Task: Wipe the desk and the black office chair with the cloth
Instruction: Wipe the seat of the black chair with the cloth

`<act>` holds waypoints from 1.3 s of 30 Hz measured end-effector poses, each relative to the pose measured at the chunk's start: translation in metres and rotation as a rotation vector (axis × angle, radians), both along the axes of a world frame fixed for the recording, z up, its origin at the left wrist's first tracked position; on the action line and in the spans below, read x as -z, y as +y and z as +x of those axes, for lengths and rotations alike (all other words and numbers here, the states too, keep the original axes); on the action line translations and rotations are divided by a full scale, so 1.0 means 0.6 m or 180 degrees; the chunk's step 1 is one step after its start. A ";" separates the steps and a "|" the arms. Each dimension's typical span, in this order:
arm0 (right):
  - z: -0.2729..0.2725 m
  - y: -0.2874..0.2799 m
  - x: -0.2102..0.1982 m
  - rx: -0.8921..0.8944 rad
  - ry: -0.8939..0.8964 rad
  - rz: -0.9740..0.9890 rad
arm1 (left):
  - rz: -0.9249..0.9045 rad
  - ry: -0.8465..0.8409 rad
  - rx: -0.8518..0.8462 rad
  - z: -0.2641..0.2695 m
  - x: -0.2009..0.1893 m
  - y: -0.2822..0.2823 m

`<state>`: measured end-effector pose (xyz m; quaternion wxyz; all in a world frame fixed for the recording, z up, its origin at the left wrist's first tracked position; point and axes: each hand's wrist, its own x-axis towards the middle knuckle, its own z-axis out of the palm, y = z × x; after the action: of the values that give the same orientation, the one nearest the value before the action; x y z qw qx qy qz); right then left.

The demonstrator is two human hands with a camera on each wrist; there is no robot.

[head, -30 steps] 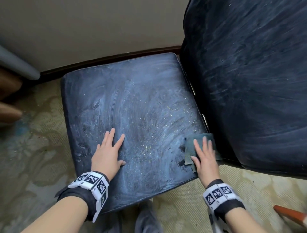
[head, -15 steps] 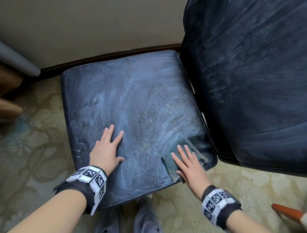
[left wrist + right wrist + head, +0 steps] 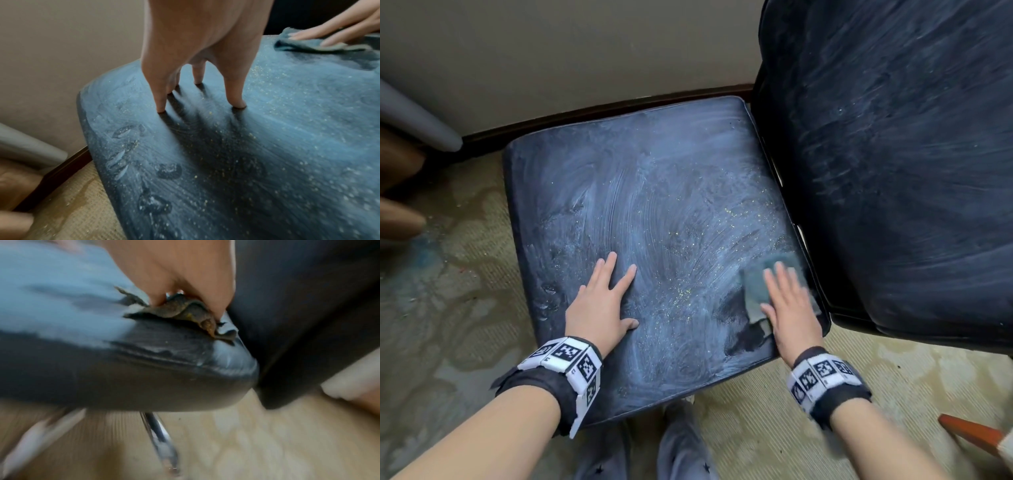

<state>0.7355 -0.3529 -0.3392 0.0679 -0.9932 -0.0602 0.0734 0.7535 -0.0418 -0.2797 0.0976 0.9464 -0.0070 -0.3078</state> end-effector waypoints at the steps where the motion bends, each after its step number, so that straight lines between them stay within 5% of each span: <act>1: 0.003 0.017 -0.004 0.0556 0.0080 0.0086 | 0.0010 0.0006 0.0004 0.000 0.002 0.000; 3: -0.019 0.067 -0.002 0.0537 -0.0035 0.0069 | 0.0020 0.0026 0.0027 0.000 0.006 0.002; 6: -0.082 0.091 0.022 -0.1162 -0.0137 -0.0048 | 0.0053 0.0013 0.0076 0.004 0.013 0.006; 8: -0.072 0.057 0.025 -0.1651 -0.0230 -0.0167 | 0.0077 0.0009 0.0104 0.006 0.013 0.008; 10: -0.039 0.027 0.019 -0.1002 -0.0226 -0.0417 | 0.0068 0.0003 0.0110 0.006 0.013 0.008; 12: -0.007 0.021 -0.002 0.0279 -0.0030 -0.0235 | 0.0071 -0.0010 0.0103 0.005 0.013 0.009; 14: -0.009 0.052 -0.011 0.0855 0.0185 0.0038 | 0.0095 0.0003 0.0125 0.003 0.014 0.009; 20: -0.104 0.043 0.026 -0.1213 -0.0168 0.0045 | 0.0155 0.0007 0.0156 0.008 0.012 0.013; 25: -0.035 0.046 -0.010 0.0934 0.0356 0.0126 | 0.0088 0.0073 0.0107 0.008 0.014 0.011; 28: -0.088 0.107 0.009 -0.0281 0.0125 -0.0078 | 0.0103 0.0080 0.0123 0.008 0.016 0.009; 31: -0.090 0.059 0.017 -0.1340 0.0070 -0.0250 | 0.0145 0.0092 0.0184 0.010 0.015 0.011; 33: -0.069 0.014 0.009 -0.0844 0.0094 -0.0497 | 0.0113 0.0108 0.0187 0.011 0.016 0.012; 36: -0.046 0.011 -0.013 0.0612 0.0452 -0.0255 | 0.0124 0.0117 0.0184 0.006 0.018 0.012; 39: -0.101 0.084 0.004 0.0190 0.0140 -0.0085 | 0.0138 0.0082 0.0192 0.007 0.021 0.009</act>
<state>0.6748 -0.3025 -0.3416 0.0581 -0.9935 -0.0281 0.0939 0.7578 -0.0361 -0.2924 0.0679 0.9436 -0.0276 -0.3229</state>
